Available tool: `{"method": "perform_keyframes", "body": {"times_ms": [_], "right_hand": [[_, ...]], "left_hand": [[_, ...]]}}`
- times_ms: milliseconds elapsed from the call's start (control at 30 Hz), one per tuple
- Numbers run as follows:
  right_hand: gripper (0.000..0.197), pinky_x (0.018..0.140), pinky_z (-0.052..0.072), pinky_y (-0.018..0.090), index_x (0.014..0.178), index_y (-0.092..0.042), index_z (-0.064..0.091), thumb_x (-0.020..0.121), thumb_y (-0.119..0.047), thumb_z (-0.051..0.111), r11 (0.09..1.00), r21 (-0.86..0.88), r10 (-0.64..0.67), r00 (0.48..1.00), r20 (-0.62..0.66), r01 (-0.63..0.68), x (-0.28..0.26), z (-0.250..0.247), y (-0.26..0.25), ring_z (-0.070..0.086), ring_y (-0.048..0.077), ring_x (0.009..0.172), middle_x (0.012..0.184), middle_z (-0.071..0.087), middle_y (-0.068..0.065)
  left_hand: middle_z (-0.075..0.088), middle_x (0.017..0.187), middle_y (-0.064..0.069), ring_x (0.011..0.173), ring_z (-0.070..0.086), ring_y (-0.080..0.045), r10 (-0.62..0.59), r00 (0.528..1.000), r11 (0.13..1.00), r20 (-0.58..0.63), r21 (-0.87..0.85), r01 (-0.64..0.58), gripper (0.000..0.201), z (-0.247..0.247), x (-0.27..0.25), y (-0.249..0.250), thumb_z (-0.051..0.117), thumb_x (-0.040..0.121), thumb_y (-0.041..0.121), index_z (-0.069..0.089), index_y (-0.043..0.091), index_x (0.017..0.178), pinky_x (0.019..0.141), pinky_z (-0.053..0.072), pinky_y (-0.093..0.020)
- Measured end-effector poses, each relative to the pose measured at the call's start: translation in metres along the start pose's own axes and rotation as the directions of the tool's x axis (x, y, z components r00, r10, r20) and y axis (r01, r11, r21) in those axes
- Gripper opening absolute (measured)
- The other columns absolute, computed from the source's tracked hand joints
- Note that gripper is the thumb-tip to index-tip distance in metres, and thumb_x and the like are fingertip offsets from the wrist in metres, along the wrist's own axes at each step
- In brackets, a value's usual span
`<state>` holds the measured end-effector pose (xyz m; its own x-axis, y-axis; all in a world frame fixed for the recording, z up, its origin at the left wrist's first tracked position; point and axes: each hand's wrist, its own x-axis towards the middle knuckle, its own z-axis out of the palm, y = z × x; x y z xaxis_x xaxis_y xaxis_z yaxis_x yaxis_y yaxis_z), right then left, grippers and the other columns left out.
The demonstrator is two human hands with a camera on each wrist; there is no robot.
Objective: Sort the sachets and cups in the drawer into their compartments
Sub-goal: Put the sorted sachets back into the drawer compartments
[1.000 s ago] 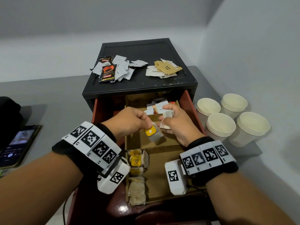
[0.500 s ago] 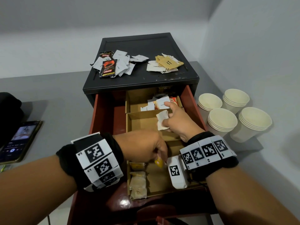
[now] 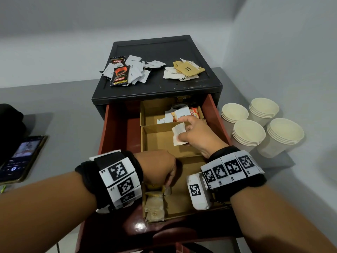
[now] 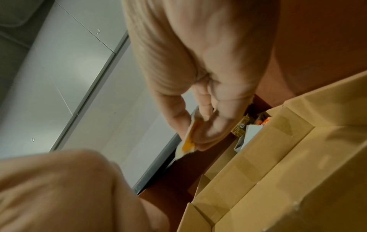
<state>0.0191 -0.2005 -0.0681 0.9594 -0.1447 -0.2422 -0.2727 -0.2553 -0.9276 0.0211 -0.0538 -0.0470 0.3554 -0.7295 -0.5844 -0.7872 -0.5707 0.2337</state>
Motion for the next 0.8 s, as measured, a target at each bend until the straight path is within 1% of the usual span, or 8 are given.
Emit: {"method": "perform_keyframes", "body": {"times_ms": [133,200,300,400,533,633,700,800], "right_hand": [[0.054,0.044,0.04,0.012,0.13,-0.018,0.048,0.083,0.002,0.064,1.0,0.015,-0.008,1.0,0.007,0.008,-0.001,0.0,0.0,0.055,0.012,0.074,0.091,0.055,0.003],[0.052,0.047,0.043,0.014,0.129,-0.018,0.05,0.083,0.002,0.064,1.0,0.02,-0.01,1.0,0.004,0.01,-0.001,0.0,-0.001,0.057,0.014,0.078,0.096,0.058,0.004],[0.047,0.071,0.054,0.028,0.124,-0.018,0.054,0.082,0.0,0.066,1.0,0.014,-0.008,1.0,-0.012,0.008,-0.001,-0.001,-0.001,0.062,0.023,0.094,0.105,0.062,0.008],[0.045,0.092,0.052,0.04,0.119,-0.018,0.057,0.08,0.0,0.068,1.0,0.016,-0.002,0.999,-0.037,0.002,0.0,0.0,0.0,0.062,0.027,0.103,0.113,0.063,0.011],[0.044,0.072,0.05,0.023,0.119,-0.016,0.057,0.08,-0.001,0.069,0.996,0.074,-0.047,0.998,-0.035,0.049,-0.002,-0.002,-0.001,0.062,0.023,0.098,0.112,0.064,0.012],[0.043,0.053,0.043,0.014,0.12,-0.015,0.055,0.082,-0.003,0.069,0.988,0.142,-0.062,0.998,-0.002,0.062,-0.005,-0.002,-0.004,0.062,0.014,0.078,0.1,0.066,0.009],[0.044,0.052,0.045,0.013,0.123,-0.016,0.054,0.084,-0.003,0.067,0.98,0.195,-0.051,0.999,0.021,0.046,-0.006,-0.001,-0.007,0.061,0.01,0.073,0.098,0.066,0.009],[0.039,0.058,0.049,0.017,0.122,-0.019,0.053,0.087,-0.001,0.059,0.957,0.289,-0.035,0.997,0.07,0.013,-0.008,-0.001,-0.01,0.062,0.015,0.087,0.109,0.063,0.013]], "left_hand": [[0.071,0.096,0.001,0.074,0.053,-0.006,-0.021,0.999,1.0,0.034,-0.012,0.021,0.027,-0.003,-0.002,0.001,0.054,0.083,0.0,0.075,0.015,0.092,0.067,0.042,-0.017],[0.07,0.098,0.002,0.079,0.058,-0.009,-0.047,0.999,0.998,0.022,-0.039,0.047,0.029,-0.005,-0.004,-0.001,0.054,0.082,0.0,0.074,0.017,0.095,0.071,0.047,-0.019],[0.07,0.099,0.005,0.091,0.062,-0.011,-0.081,0.997,0.993,-0.014,-0.092,0.079,0.029,-0.01,-0.009,-0.007,0.057,0.081,0.003,0.074,0.022,0.094,0.083,0.053,-0.028],[0.068,0.095,0.008,0.089,0.061,-0.009,-0.123,0.986,0.986,-0.112,-0.122,0.11,0.024,-0.017,-0.011,-0.012,0.059,0.083,0.007,0.072,0.023,0.097,0.084,0.051,-0.026],[0.058,0.08,0.011,0.079,0.056,-0.009,-0.264,0.865,0.955,-0.426,-0.239,0.173,0.004,-0.027,-0.011,-0.017,0.065,0.083,0.019,0.063,0.023,0.082,0.07,0.045,-0.02],[0.055,0.08,0.008,0.071,0.051,-0.008,-0.298,0.752,0.942,-0.588,-0.309,0.131,0.023,-0.03,-0.01,-0.017,0.071,0.076,0.019,0.049,0.026,0.075,0.058,0.039,-0.016],[0.054,0.087,0.007,0.072,0.049,-0.006,-0.261,0.727,0.951,-0.634,-0.298,0.082,0.027,-0.031,-0.011,-0.013,0.074,0.072,0.021,0.049,0.025,0.081,0.058,0.038,-0.016],[0.049,0.094,0.006,0.082,0.049,-0.01,-0.225,0.738,0.963,-0.637,-0.26,0.069,0.037,-0.031,-0.009,-0.009,0.078,0.068,0.028,0.049,0.027,0.091,0.067,0.041,-0.02]]}}
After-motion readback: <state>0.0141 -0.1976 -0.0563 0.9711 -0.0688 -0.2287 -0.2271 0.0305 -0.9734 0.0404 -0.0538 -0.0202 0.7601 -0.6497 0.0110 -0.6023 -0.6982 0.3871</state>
